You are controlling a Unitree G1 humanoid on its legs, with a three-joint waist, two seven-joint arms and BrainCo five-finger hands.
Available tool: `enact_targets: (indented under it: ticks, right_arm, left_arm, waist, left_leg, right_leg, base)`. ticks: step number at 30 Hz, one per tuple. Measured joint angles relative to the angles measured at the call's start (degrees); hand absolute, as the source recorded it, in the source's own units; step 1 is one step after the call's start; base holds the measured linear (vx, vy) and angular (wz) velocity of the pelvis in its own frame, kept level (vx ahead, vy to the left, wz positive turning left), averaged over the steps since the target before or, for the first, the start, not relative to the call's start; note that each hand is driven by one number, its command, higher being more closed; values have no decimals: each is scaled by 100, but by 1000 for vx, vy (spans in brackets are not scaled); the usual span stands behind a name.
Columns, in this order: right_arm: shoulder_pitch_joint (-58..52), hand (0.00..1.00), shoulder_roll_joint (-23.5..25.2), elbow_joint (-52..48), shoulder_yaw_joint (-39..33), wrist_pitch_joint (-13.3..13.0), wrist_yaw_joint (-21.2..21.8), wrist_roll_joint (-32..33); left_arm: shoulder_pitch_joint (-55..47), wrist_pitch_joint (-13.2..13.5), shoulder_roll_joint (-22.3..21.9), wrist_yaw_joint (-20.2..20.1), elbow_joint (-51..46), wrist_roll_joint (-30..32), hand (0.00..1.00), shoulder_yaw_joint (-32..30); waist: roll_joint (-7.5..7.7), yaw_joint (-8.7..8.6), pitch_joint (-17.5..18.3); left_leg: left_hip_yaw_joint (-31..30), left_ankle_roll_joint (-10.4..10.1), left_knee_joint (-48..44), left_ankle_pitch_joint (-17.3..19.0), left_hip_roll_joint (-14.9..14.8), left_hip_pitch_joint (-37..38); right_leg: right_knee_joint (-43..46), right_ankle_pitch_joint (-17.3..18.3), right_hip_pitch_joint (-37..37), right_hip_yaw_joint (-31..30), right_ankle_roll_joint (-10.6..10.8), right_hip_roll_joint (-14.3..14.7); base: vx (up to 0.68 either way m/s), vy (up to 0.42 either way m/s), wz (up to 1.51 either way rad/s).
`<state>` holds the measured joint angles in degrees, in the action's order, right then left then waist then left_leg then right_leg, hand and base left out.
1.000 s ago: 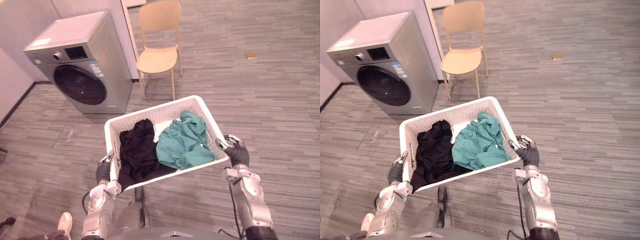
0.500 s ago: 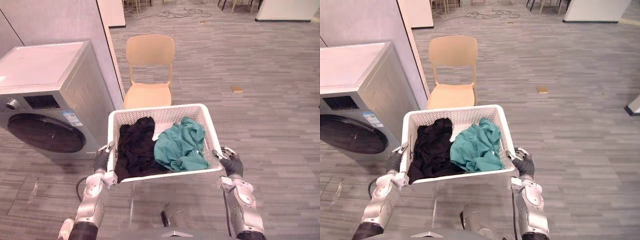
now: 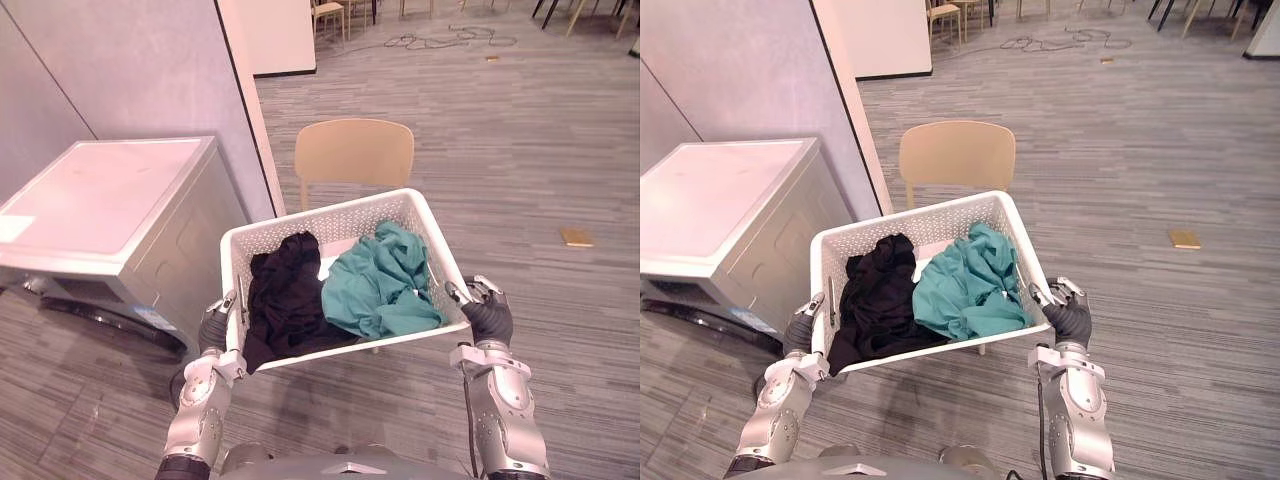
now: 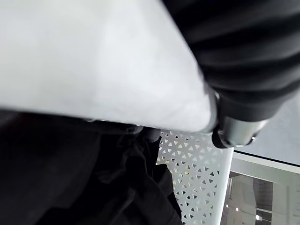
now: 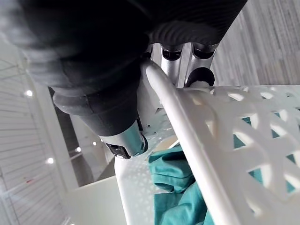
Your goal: Pick up the laundry basket with both hands and put the clothes into the washing machine.
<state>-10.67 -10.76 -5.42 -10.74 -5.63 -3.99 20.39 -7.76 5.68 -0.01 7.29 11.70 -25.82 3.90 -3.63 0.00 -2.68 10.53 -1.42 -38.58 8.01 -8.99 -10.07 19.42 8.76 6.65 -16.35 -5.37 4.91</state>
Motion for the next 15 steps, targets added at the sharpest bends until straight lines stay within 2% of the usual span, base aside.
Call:
enact_targets:
  ticks: [1,2,4,5,6,7,8,9,10,11,12,13,15]
  right_arm:
    - [84,100,-60,72,1,-1,-17,-11]
    - [232,100,-84,266,10,-14,-32,-43]
    - [395,100,-171,527,8,-13,-44,-51]
    - [473,100,-219,741,8,-12,-49,-51]
    - [482,100,-209,880,8,-11,-55,-52]
    - [465,100,-206,894,8,-6,-55,-52]
    - [456,100,-206,892,3,-3,-55,-53]
    - [461,100,-247,892,-21,-3,-54,-53]
    - [478,100,-250,924,-43,2,-56,-54]
    - [514,100,-127,940,-130,3,-61,-57]
    - [689,100,-64,1085,-169,-6,-83,-59]
    - [803,100,-79,1179,-163,0,-103,-64]
    - [1075,100,-82,1454,-170,43,-172,-109]
  left_arm:
    - [2,28,-10,0,-4,-1,100,-1]
    - [2,40,14,1,-4,-4,100,23]
    - [-6,35,30,1,-1,-4,100,96]
    - [-32,32,30,1,-1,0,100,148]
    - [-80,32,57,2,-1,1,100,197]
    - [-109,30,79,2,1,0,100,220]
    - [-156,28,134,-2,1,0,100,272]
    - [-161,28,172,-11,0,1,100,340]
    - [-146,24,215,-17,4,3,100,363]
    - [-33,21,345,-23,-5,5,100,422]
    - [82,21,458,-26,-53,8,100,447]
    - [143,16,504,-25,-53,8,100,447]
    - [327,2,546,-21,-54,11,100,444]
  waist:
    - [-7,-1,4]
    - [20,-66,-12]
    - [40,-148,-24]
    - [27,-170,-17]
    - [12,-134,-7]
    - [-8,-143,3]
    - [-70,-171,44]
    - [-224,-168,137]
    - [-248,-192,181]
    - [-144,-319,200]
    - [-99,-367,202]
    - [-108,-362,196]
    - [-182,-322,134]
  left_leg:
    - [-174,-19,874,1,114,-10]
    - [-455,-70,1808,-71,295,-37]
    - [-768,-187,2483,-222,522,-189]
    - [-858,-315,2723,-382,598,-209]
    - [-769,-428,2962,-606,623,-222]
    - [-669,-435,3092,-757,625,-203]
    - [-533,-393,3424,-1184,660,-182]
    - [-461,-194,3749,-2011,663,-185]
    - [-251,-66,3785,-1834,639,-133]
    - [-269,-2,4076,-1780,719,32]
    - [-251,34,4240,-1776,755,38]
    - [-230,50,4285,-1765,768,30]
    - [-164,96,4289,-1733,812,14]
  right_leg:
    - [56,62,15,-46,21,-75]
    - [117,159,26,-143,141,-189]
    - [244,303,70,-334,384,-288]
    - [320,391,59,-526,529,-298]
    - [317,451,-23,-703,627,-278]
    - [284,466,-80,-772,652,-254]
    - [218,501,-165,-864,709,-191]
    - [174,566,-220,-990,794,-50]
    - [180,644,-263,-1043,832,-28]
    - [356,728,-187,-1149,941,-56]
    - [679,888,132,-1243,1009,-73]
    - [684,957,238,-1293,977,-117]
    - [356,991,400,-1306,1023,-388]
  base:
    - [419,79,-30]
    - [357,79,-24]
    - [345,95,-30]
    - [403,167,-67]
    - [341,177,-72]
    - [346,237,-79]
    - [354,286,-75]
    - [344,306,-69]
    - [327,307,-27]
    - [290,247,-3]
    - [252,203,-1]
    - [161,154,-27]
    - [46,85,-21]
